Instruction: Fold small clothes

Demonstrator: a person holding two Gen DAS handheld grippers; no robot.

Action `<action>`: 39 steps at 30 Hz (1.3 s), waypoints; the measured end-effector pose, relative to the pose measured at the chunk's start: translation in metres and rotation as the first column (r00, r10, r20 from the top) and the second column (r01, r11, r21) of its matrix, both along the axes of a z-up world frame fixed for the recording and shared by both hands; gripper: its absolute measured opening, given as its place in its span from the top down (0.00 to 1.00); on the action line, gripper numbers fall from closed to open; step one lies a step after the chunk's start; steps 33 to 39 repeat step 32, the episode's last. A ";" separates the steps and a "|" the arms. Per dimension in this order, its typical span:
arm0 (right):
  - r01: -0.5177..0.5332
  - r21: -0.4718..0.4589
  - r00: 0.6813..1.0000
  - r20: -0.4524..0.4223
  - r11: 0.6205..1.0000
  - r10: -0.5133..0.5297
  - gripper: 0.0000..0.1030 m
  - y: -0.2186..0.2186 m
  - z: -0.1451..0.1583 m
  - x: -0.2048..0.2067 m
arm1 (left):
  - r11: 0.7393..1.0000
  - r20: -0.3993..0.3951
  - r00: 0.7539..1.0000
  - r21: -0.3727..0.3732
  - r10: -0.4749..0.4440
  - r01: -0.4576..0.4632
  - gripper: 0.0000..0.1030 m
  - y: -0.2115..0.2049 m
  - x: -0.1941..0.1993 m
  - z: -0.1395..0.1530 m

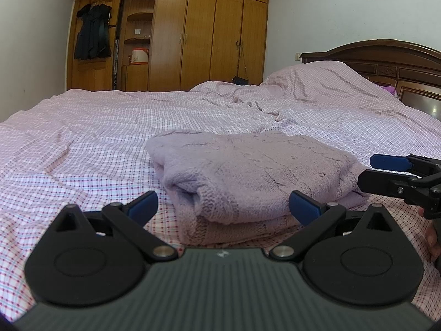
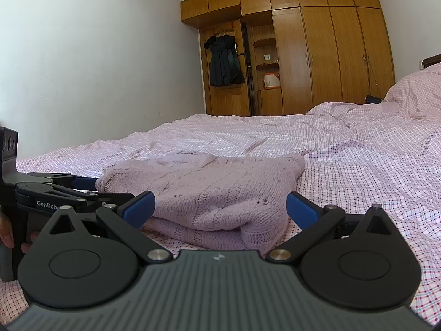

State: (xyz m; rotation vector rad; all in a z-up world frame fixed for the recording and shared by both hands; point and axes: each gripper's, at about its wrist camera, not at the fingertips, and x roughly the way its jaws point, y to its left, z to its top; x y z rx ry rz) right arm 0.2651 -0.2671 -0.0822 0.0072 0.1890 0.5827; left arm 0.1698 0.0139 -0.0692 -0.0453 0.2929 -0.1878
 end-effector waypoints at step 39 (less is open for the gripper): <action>-0.001 -0.006 1.000 -0.008 1.000 0.001 0.00 -0.001 -0.001 0.005 | 1.000 -0.004 1.000 0.009 0.006 -0.006 0.00 -0.002 0.001 0.000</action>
